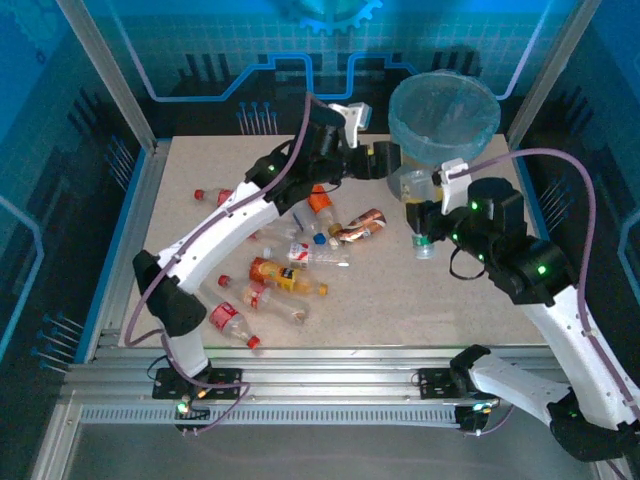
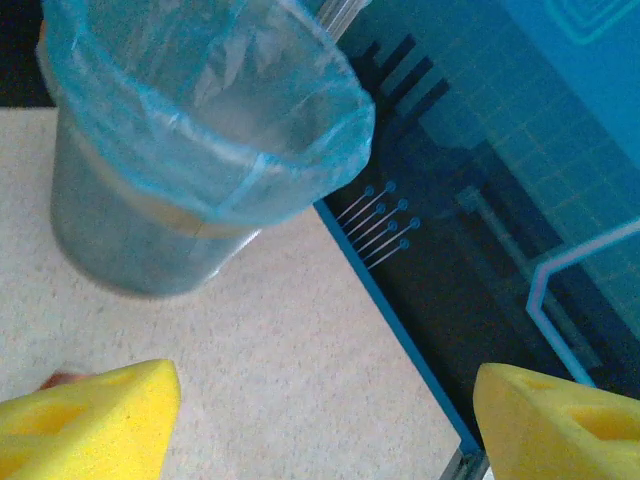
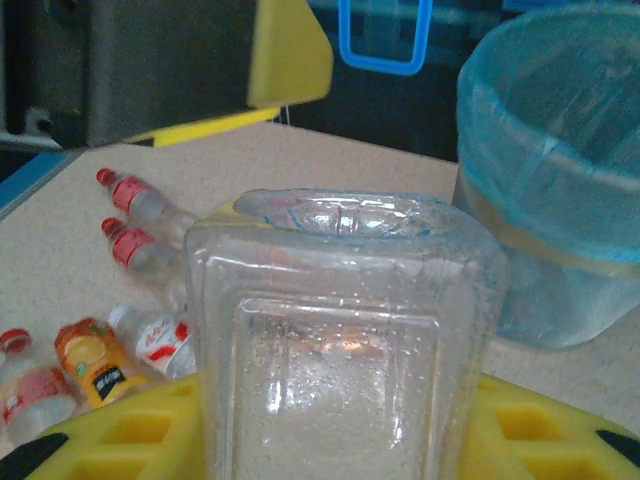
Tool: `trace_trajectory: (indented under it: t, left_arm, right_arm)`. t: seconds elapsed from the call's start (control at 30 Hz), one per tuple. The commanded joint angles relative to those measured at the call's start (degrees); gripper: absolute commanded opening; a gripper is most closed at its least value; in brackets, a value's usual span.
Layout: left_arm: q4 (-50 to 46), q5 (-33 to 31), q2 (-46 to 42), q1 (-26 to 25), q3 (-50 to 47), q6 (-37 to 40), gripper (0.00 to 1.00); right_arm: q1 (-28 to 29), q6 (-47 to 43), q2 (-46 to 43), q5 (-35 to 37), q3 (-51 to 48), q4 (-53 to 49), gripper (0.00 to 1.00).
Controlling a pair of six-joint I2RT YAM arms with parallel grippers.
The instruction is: Put the plastic bottles in the bin
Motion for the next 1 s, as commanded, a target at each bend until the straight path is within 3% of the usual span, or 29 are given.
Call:
trace_trajectory:
  t: [0.0,0.53,0.97]
  left_arm:
    - [-0.6,-1.5,3.1,0.3,6.7,2.5,0.78]
    - [7.9,-4.6,16.6,3.8,24.8,7.0,0.78]
    - [9.2,-3.4,20.0,4.9,25.3,6.9,0.78]
  right_arm:
    - [-2.8,-3.3,2.9,-0.8,4.3,3.4,0.48]
    - [-13.4,-4.5,23.0,3.9,21.8,16.0,0.47]
    - [-15.5,-9.5,37.1,11.4,34.4,18.0,0.46]
